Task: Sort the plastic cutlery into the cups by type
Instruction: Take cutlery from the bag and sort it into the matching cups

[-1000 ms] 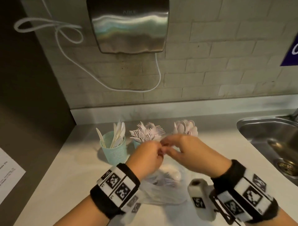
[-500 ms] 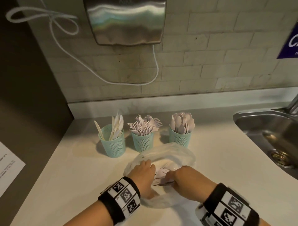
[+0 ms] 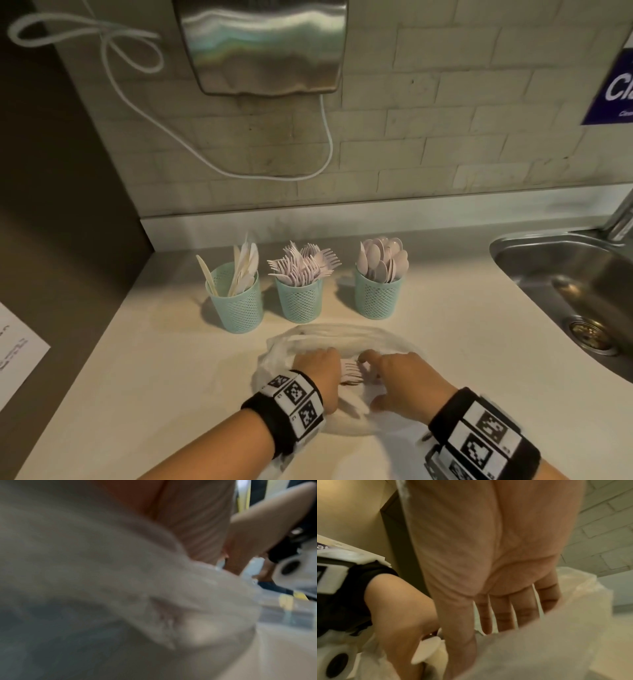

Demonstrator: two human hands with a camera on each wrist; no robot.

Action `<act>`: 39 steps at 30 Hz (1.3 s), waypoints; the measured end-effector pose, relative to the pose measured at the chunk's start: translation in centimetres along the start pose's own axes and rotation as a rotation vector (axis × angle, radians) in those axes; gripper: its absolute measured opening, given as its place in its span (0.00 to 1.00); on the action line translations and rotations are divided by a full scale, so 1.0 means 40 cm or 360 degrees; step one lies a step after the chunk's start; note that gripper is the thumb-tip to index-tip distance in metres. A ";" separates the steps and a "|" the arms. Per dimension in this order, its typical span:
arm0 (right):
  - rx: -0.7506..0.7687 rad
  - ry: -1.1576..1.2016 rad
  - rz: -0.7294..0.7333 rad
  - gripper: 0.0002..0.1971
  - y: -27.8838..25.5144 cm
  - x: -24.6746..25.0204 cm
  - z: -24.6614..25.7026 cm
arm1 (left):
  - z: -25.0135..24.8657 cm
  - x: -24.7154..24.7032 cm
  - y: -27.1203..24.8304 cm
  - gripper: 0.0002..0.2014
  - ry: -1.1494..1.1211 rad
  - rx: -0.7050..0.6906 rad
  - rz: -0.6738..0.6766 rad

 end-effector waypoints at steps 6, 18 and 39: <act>-0.0071 0.0019 -0.0035 0.32 0.002 0.016 -0.042 | 0.013 0.015 -0.001 0.18 -0.0054 0.0035 0.0009; -0.0078 0.0089 0.0068 0.23 -0.005 0.038 -0.066 | 0.067 0.005 0.011 0.27 -0.0771 -0.0090 0.0186; -0.0197 -0.0002 -0.0010 0.41 0.028 0.087 -0.091 | 0.094 0.190 -0.094 0.15 -0.1558 -0.0643 -0.0325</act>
Point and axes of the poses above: each hand's wrist, its own y-axis towards the middle knuckle, its own x-axis out of the back of the hand, z = x × y, the point moved 10 cm from there along y, towards the middle knuckle, and after that the axes turned 4 degrees about z, right-handed, at the moved point
